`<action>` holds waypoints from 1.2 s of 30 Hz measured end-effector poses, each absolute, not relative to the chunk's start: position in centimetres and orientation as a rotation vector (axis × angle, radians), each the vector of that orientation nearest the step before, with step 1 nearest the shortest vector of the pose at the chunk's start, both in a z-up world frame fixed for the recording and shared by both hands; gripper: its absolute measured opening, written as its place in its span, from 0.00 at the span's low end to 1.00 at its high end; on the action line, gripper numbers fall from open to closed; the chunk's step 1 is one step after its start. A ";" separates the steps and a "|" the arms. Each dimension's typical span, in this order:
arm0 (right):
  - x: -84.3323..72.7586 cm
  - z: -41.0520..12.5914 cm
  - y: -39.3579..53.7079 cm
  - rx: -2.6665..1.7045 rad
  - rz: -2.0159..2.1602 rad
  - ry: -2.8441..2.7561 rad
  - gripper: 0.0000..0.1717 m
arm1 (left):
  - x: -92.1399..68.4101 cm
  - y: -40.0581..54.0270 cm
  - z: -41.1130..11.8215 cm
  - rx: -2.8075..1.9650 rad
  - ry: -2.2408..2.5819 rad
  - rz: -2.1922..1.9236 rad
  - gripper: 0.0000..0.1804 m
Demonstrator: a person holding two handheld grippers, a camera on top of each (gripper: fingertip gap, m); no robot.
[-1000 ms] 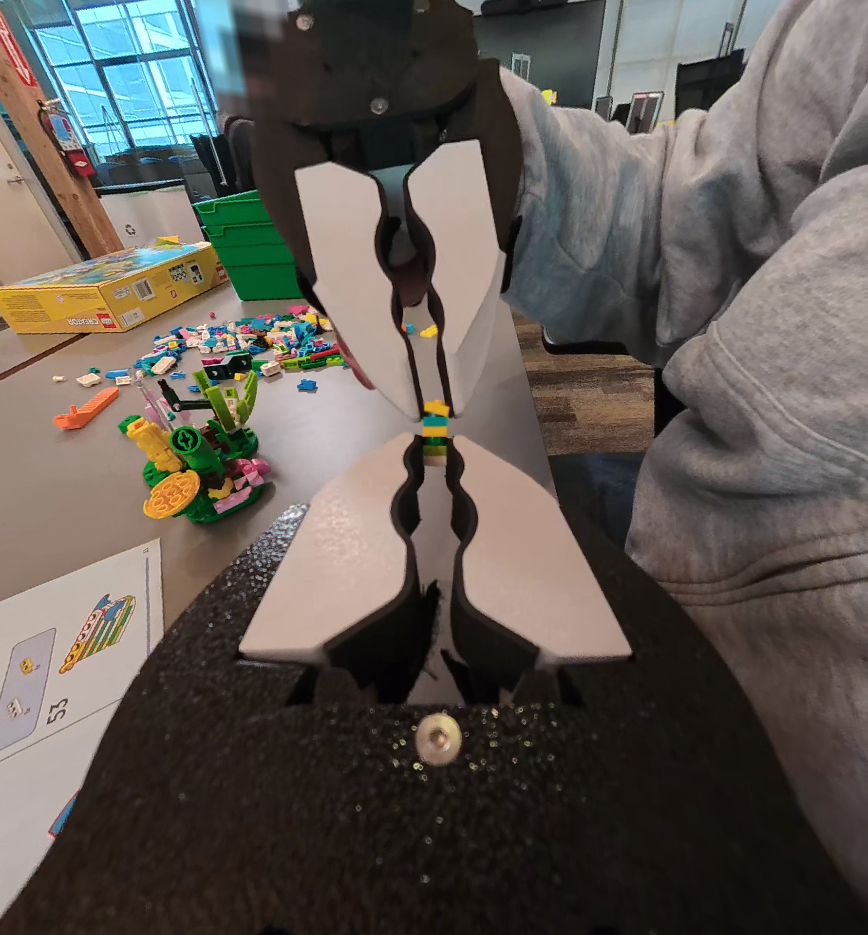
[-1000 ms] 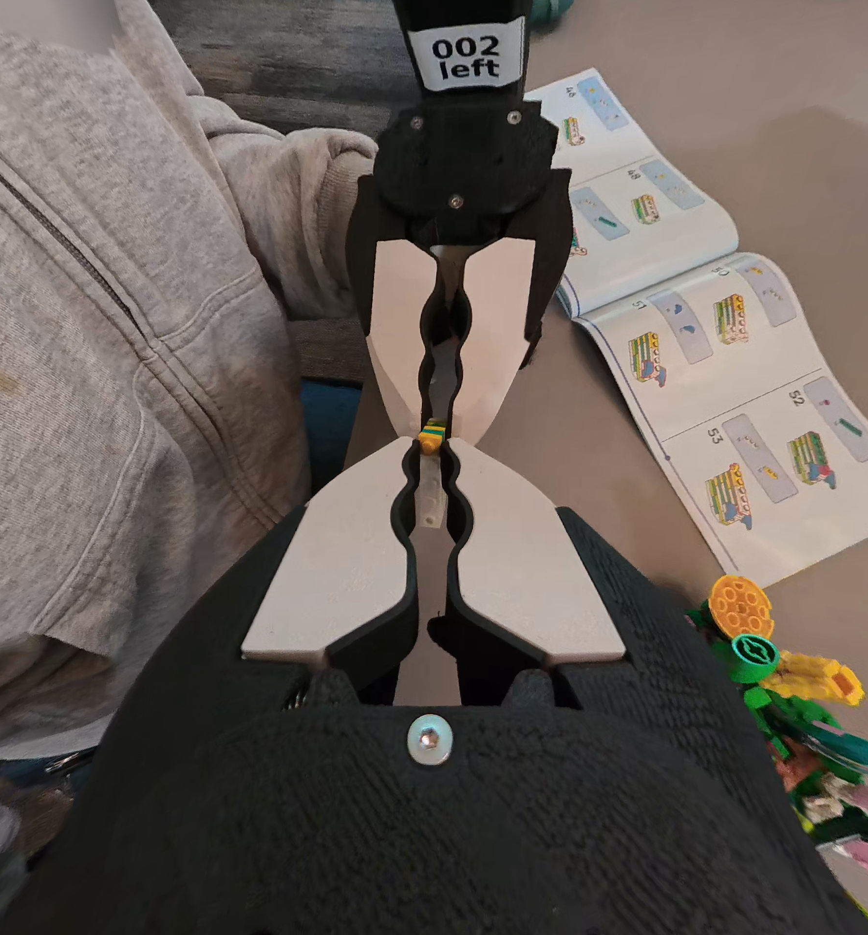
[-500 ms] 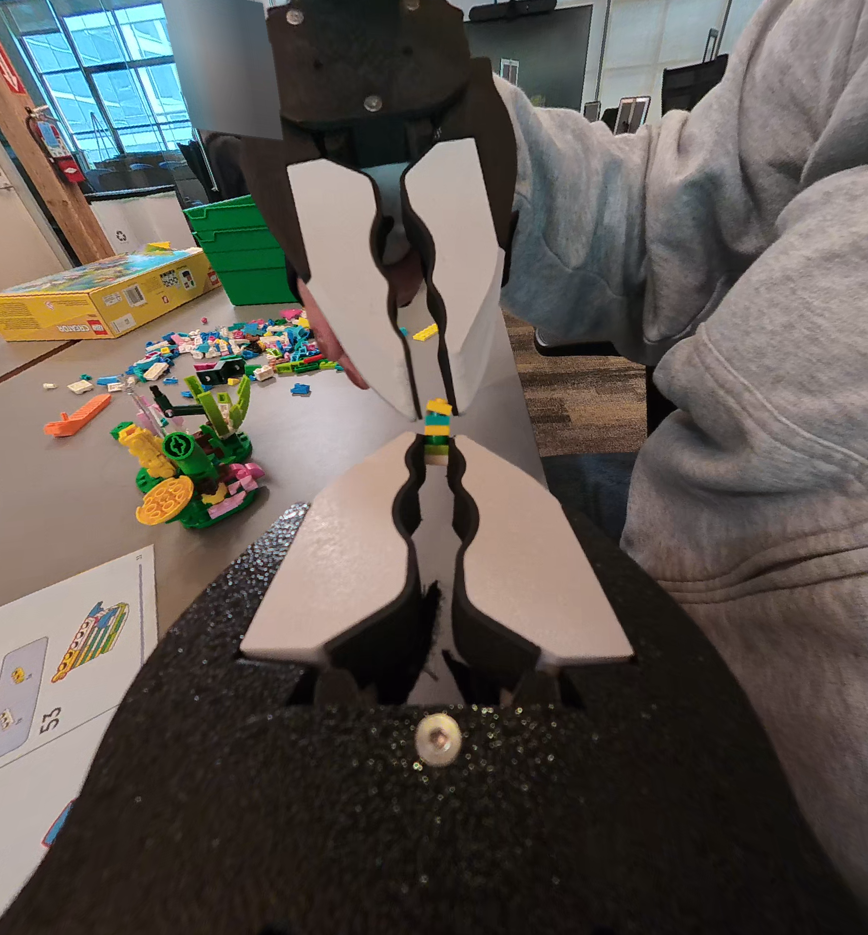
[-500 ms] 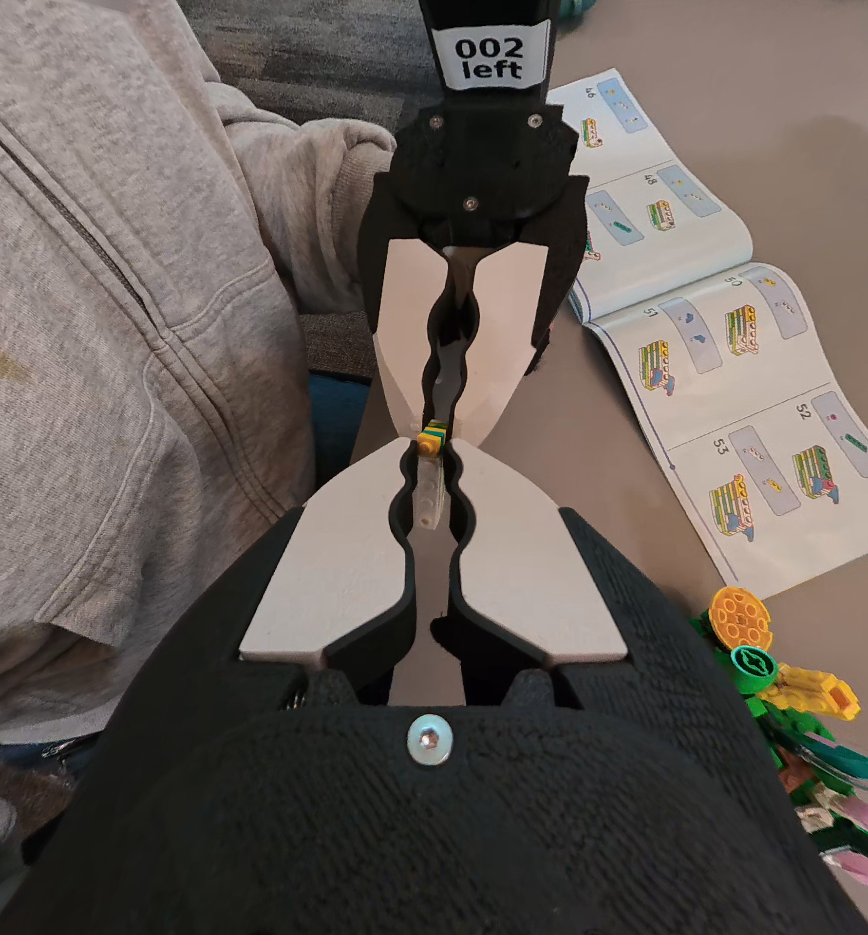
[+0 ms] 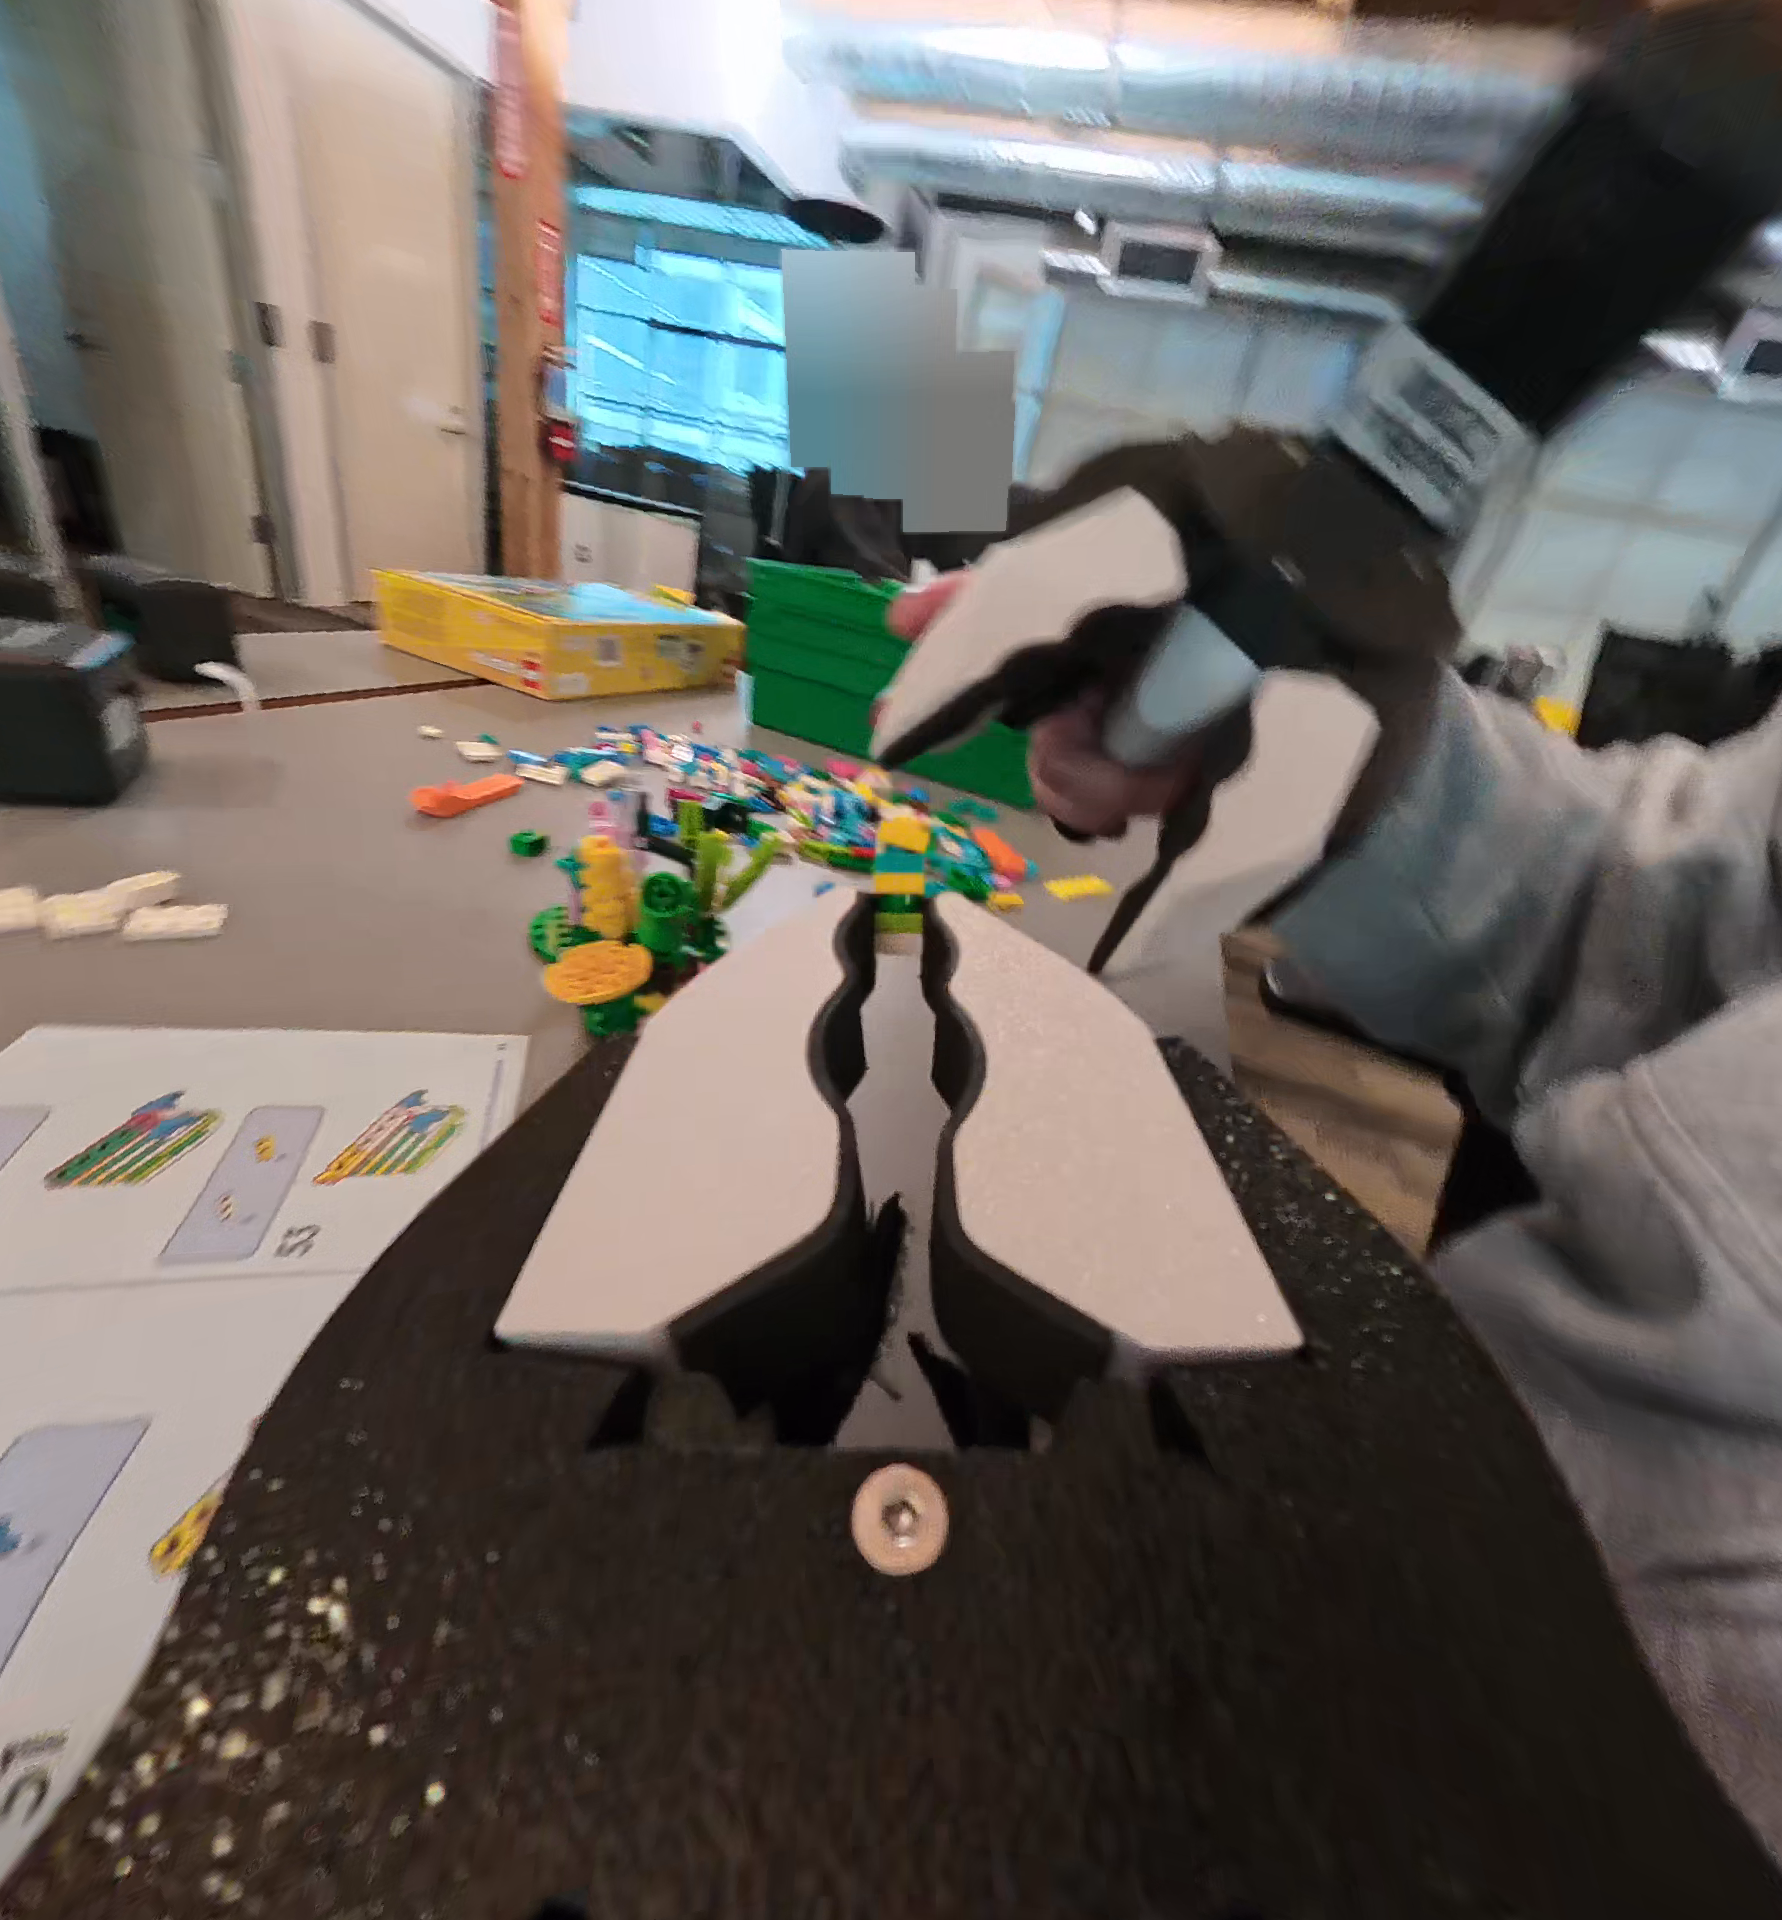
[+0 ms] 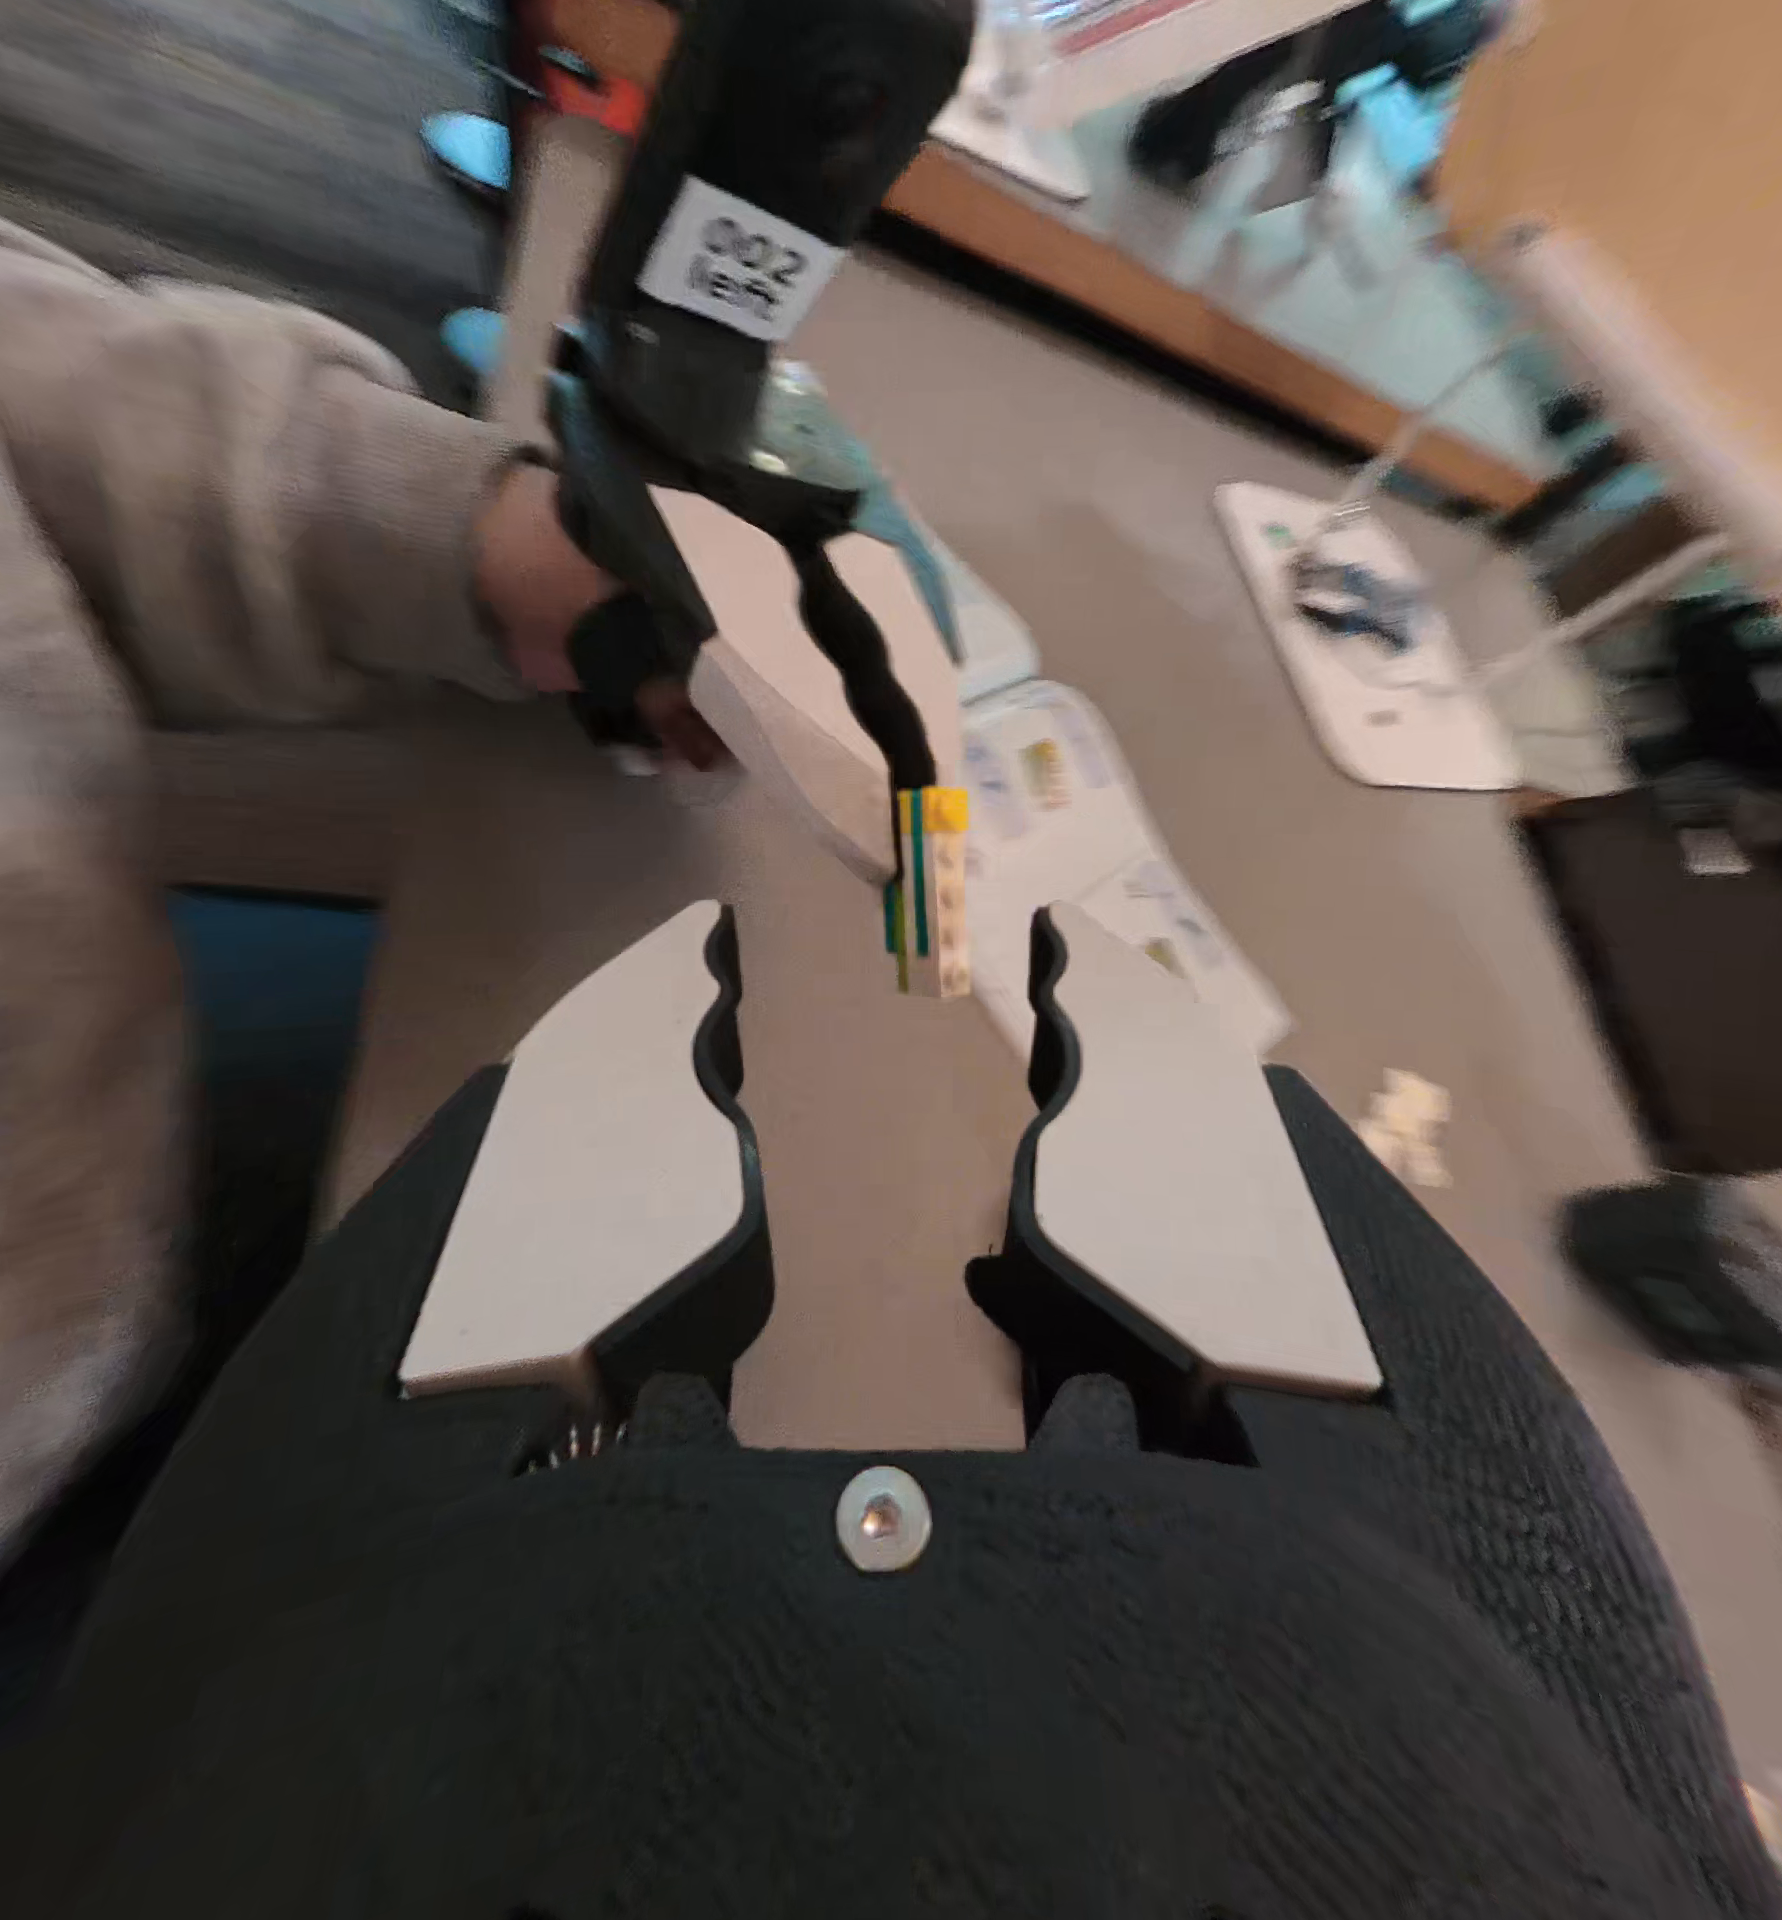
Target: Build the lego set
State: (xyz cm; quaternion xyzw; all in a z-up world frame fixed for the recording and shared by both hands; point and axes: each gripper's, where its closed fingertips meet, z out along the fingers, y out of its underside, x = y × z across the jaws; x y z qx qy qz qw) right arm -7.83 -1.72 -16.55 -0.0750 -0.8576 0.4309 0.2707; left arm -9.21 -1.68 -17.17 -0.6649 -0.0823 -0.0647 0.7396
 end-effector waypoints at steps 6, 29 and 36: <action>-11.0 -16.6 -1.3 -0.129 0.691 -1.870 0.32 | -11.3 -2.6 -15.9 -1.304 -0.379 -0.185 0.04; -11.7 -17.5 -1.9 0.033 0.519 -1.774 0.13 | -8.8 -1.6 -17.1 -1.453 -0.206 -0.244 0.12; -10.6 -18.1 -1.3 0.034 0.637 -1.958 0.13 | -7.7 -0.8 -18.4 -1.622 0.048 0.187 0.29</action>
